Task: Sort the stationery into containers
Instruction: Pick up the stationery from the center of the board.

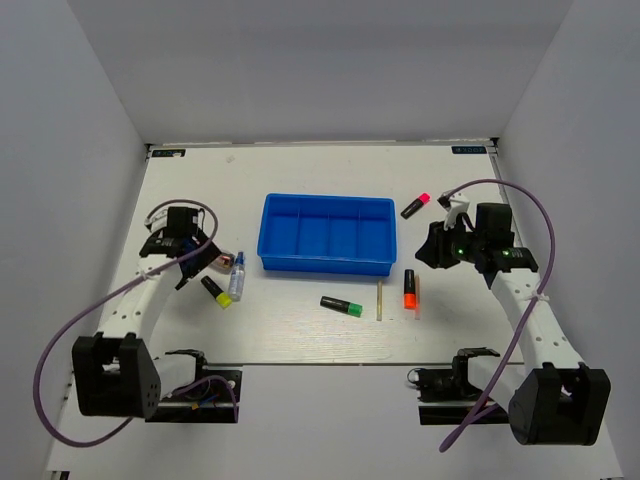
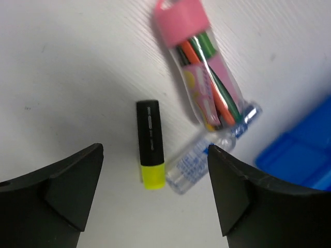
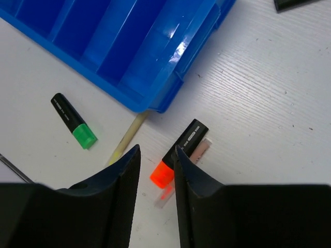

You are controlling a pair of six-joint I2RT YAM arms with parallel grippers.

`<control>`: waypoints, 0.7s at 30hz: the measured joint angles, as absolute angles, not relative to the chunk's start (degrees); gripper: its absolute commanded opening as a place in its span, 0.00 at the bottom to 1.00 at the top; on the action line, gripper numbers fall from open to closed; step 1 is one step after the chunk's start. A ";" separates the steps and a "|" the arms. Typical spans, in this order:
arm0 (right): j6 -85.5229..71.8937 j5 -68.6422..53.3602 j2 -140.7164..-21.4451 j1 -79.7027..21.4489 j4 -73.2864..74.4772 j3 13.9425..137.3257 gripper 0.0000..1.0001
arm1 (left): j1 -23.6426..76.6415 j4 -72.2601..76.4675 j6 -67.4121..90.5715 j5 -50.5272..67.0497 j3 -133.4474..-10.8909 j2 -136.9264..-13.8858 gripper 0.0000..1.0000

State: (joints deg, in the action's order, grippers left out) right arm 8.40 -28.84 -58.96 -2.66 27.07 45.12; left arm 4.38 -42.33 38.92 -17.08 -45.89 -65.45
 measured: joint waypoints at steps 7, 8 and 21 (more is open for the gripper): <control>8.47 -30.09 -58.59 -3.03 27.31 45.12 0.39 | -1.02 -45.04 54.59 -17.96 -50.92 -76.49 0.85; 8.54 -30.11 -58.33 -3.03 27.35 45.12 0.39 | -1.45 -45.23 56.10 -17.72 -51.83 -78.43 0.85; 9.52 -30.41 -56.86 -3.14 28.69 45.15 0.40 | -2.90 -41.85 62.41 -14.06 -60.60 -96.23 0.76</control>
